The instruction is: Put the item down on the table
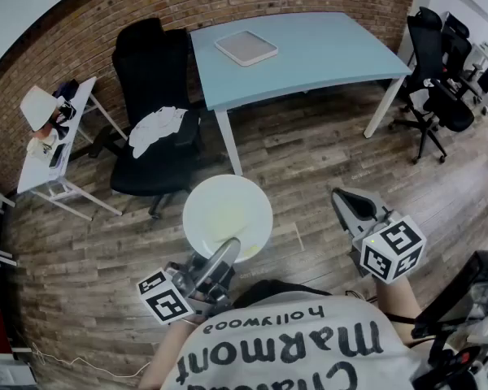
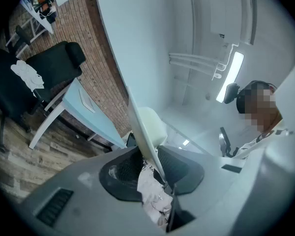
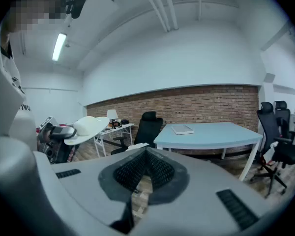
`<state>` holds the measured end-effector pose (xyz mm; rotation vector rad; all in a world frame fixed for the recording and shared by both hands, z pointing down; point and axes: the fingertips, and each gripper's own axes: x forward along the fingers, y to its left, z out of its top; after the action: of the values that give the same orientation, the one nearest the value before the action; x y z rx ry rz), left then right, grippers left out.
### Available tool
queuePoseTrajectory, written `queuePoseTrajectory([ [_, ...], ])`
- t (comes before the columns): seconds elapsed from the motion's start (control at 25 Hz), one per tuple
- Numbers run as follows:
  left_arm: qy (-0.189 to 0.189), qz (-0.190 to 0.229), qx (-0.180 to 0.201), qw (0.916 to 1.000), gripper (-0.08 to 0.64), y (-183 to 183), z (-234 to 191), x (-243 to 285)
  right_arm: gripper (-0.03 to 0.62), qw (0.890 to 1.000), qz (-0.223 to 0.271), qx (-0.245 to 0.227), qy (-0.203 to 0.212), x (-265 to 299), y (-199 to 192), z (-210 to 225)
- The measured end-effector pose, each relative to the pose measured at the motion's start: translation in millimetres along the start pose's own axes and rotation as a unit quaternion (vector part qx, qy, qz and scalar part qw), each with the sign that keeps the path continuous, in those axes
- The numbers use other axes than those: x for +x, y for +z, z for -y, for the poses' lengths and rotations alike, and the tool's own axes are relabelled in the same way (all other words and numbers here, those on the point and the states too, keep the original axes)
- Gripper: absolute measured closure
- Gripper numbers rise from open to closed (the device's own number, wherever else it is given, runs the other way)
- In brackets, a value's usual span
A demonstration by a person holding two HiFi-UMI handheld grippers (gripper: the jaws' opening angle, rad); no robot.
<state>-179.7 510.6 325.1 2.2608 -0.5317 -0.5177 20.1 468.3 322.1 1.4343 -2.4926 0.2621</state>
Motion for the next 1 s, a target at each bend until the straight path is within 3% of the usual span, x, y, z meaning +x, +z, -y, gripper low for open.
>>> queuePoseTrajectory([
  [0.76, 0.0, -0.004, -0.007, 1.0, 0.466, 29, -34, -27, 0.583, 0.999, 0.006, 0.009, -0.035, 28, -5, -23],
  [0.88, 0.002, -0.006, -0.012, 0.9999, 0.466, 35, -46, -22, 0.583, 0.998, -0.012, -0.005, -0.062, 23, -13, -10],
  [1.0, 0.002, -0.004, -0.019, 0.9998, 0.466, 41, -52, -14, 0.583, 0.997, -0.015, 0.01, -0.079, 21, -12, 8],
])
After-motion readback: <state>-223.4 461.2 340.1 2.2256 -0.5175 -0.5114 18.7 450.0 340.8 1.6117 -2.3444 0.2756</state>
